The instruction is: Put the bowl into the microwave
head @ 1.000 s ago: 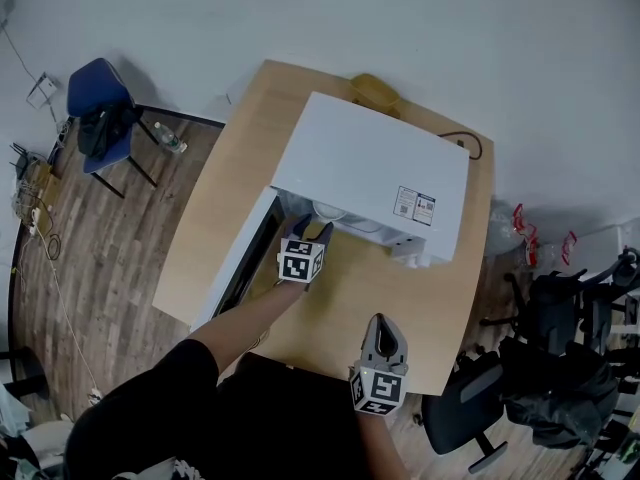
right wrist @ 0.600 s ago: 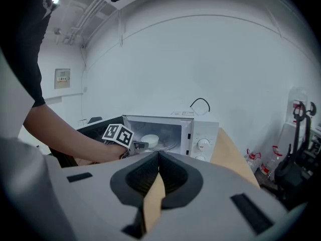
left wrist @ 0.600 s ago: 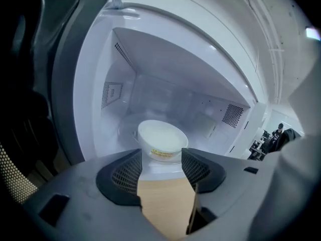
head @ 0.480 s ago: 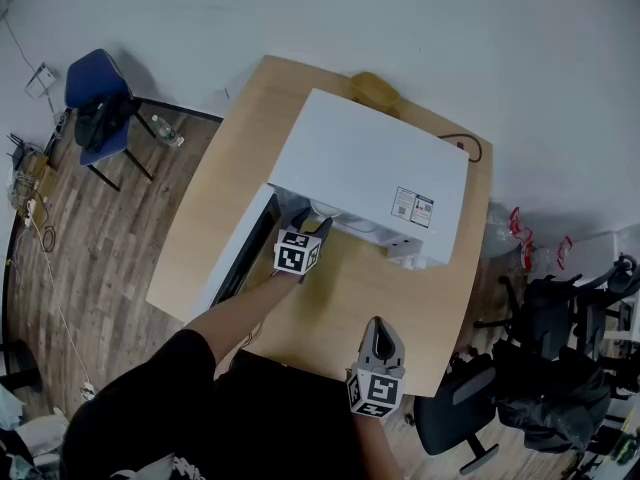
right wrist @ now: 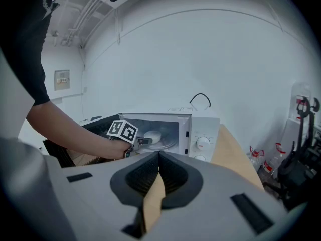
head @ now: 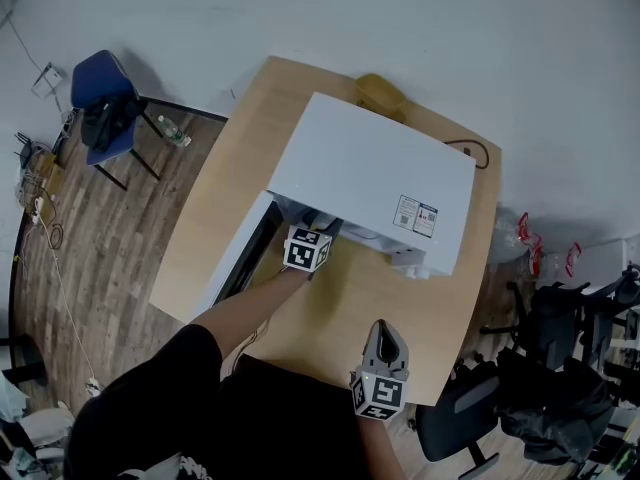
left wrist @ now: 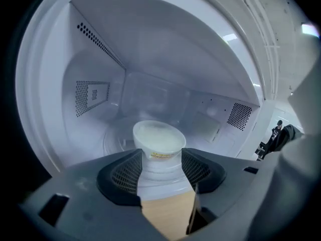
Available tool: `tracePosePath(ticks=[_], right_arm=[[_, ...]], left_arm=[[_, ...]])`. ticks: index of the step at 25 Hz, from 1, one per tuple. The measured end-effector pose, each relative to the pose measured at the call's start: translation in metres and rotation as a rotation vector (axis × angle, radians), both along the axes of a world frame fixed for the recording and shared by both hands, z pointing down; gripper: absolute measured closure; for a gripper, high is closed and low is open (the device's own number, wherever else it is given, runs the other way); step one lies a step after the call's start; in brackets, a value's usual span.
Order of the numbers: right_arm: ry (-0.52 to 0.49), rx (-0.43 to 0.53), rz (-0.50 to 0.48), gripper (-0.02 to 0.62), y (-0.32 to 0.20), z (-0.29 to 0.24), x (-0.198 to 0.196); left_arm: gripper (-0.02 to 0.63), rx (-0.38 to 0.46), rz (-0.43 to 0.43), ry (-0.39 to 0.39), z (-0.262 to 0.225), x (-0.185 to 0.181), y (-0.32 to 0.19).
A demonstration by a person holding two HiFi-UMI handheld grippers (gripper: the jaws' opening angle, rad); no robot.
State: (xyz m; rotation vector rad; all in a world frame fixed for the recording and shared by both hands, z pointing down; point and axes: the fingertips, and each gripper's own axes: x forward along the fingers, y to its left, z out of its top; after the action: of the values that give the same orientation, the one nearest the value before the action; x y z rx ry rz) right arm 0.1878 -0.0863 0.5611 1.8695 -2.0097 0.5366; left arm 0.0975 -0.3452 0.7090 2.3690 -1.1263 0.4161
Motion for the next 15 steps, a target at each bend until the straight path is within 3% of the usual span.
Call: tracePosePath(ticks=[15], right_arm=[[0.006, 0.002, -0.008, 0.535, -0.019, -0.002, 0.026]], left_arm=[[0.376, 0.027, -0.029, -0.025, -0.001, 0.023, -0.021]])
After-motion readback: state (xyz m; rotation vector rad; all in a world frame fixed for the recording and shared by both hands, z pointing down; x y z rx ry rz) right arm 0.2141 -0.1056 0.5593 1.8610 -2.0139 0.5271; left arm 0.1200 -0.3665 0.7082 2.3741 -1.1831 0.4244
